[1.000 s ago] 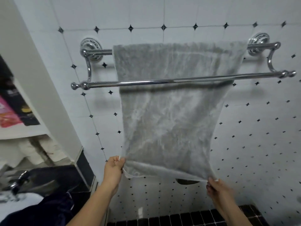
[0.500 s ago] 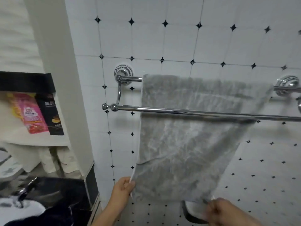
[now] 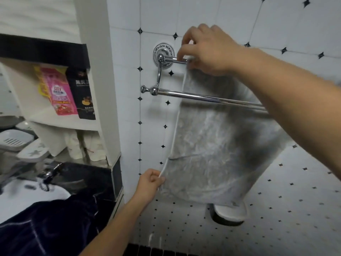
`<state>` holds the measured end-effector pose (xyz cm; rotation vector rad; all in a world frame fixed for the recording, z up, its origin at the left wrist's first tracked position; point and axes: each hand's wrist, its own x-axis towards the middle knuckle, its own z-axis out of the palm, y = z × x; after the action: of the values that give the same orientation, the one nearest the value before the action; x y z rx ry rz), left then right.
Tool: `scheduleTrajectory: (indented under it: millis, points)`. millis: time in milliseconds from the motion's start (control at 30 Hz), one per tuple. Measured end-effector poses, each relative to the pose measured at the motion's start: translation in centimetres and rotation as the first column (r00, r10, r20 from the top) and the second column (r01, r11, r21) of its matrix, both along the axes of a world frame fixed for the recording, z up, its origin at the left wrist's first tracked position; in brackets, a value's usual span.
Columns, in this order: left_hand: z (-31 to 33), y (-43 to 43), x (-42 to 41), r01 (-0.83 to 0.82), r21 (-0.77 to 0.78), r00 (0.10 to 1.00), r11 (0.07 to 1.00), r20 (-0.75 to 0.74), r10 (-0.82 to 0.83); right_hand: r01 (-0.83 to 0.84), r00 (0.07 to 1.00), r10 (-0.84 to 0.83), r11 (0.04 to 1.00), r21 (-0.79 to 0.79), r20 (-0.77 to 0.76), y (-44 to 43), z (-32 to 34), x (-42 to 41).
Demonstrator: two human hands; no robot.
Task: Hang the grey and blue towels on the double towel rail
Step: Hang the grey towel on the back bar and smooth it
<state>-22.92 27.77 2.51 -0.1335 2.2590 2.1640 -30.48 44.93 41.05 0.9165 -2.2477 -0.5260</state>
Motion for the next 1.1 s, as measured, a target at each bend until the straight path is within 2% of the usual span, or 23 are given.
scheduleTrajectory:
  millis: [233,267,333,400,467,567,733,867,967,1100]
  points:
    - [-0.3,0.4,0.6,-0.028,0.015,1.0,1.0,-0.003,0.028,0.031,0.998,-0.038,0.987,0.159,0.042,-0.1,1.2,0.2]
    - [-0.4,0.4,0.7,-0.023,0.008,1.0,1.0,-0.003,0.023,0.035,0.998,-0.043,0.99,0.139,0.054,-0.1,1.5,0.1]
    - [-0.7,0.5,1.0,-0.019,-0.022,1.0,1.0,0.008,0.019,0.047,0.995,-0.045,0.999,-0.02,0.094,0.0,2.4,-0.2]
    - [-1.0,0.5,1.3,-0.019,-0.042,1.0,0.999,0.024,0.02,0.113,0.989,-0.087,0.967,-0.23,0.121,0.4,3.3,-0.6]
    - [-1.1,0.4,1.5,-0.028,-0.046,0.999,0.999,0.024,0.029,0.183,0.981,-0.152,0.926,-0.331,0.119,0.7,3.2,-1.1]
    - [-1.0,0.4,1.3,-0.053,-0.046,0.998,0.998,0.016,0.054,0.239,0.966,-0.177,0.884,-0.402,0.186,0.7,1.8,-1.7]
    - [-1.0,0.6,0.9,-0.069,-0.001,0.997,0.998,0.028,0.069,0.226,0.941,-0.054,0.834,-0.503,0.334,2.3,1.2,-1.1]
    - [-0.4,1.2,0.4,-0.006,0.009,0.998,1.0,0.059,0.006,0.213,0.875,0.038,0.865,-0.454,0.483,4.9,1.0,0.1]
    - [-0.1,1.5,0.0,0.008,-0.075,0.997,0.997,0.081,-0.002,0.219,0.9,0.05,0.807,-0.549,0.433,5.1,0.2,-0.4]
    - [0.4,1.7,-0.2,0.007,-0.078,0.994,0.997,0.108,0.001,0.263,0.958,-0.135,0.771,-0.579,0.254,3.5,0.7,-1.4]
